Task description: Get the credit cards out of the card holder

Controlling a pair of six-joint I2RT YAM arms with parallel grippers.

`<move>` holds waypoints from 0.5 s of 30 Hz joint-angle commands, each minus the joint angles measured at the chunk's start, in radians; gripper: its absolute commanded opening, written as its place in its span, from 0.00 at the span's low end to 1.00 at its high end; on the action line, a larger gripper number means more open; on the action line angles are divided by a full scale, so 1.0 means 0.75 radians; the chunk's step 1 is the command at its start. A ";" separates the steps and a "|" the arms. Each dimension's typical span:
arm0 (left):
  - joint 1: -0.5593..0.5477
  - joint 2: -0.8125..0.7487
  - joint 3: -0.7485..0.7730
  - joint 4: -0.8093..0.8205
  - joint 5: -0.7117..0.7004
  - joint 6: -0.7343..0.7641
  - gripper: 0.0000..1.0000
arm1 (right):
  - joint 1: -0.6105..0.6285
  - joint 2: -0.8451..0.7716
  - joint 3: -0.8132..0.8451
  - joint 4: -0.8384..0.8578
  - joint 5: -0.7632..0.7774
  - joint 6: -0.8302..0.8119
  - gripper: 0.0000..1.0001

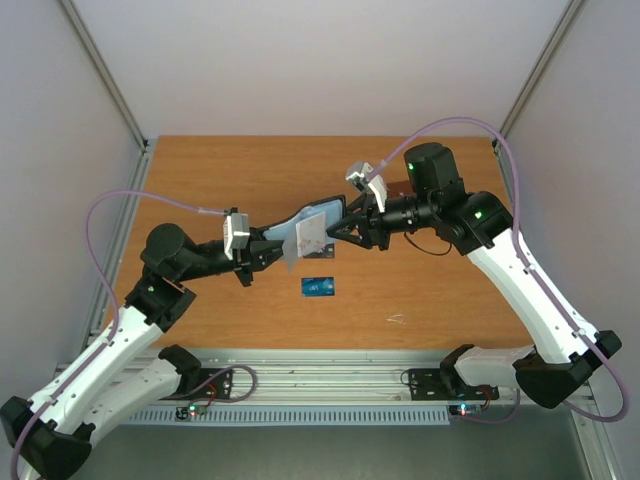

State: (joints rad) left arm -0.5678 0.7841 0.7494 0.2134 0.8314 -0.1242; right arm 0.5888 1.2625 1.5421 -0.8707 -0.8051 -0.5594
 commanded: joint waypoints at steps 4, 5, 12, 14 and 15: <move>0.012 -0.027 -0.041 0.061 -0.157 -0.112 0.00 | -0.002 -0.025 0.035 -0.026 -0.150 -0.033 0.03; 0.013 -0.031 -0.047 0.056 -0.163 -0.118 0.00 | -0.001 -0.036 0.031 -0.031 -0.160 -0.033 0.01; 0.018 -0.051 -0.073 0.013 -0.305 -0.162 0.40 | -0.003 -0.096 0.036 -0.044 -0.105 -0.002 0.01; 0.027 -0.066 -0.075 -0.043 -0.385 -0.133 0.57 | -0.005 -0.108 0.042 -0.056 0.028 0.026 0.01; 0.031 -0.078 -0.077 -0.083 -0.478 -0.115 0.61 | -0.004 -0.108 0.048 -0.065 0.117 0.048 0.01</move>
State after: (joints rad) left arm -0.5583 0.7578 0.7063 0.2073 0.6460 -0.2264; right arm 0.5869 1.2247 1.5475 -0.9169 -0.8513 -0.5671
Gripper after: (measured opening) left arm 0.531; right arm 0.091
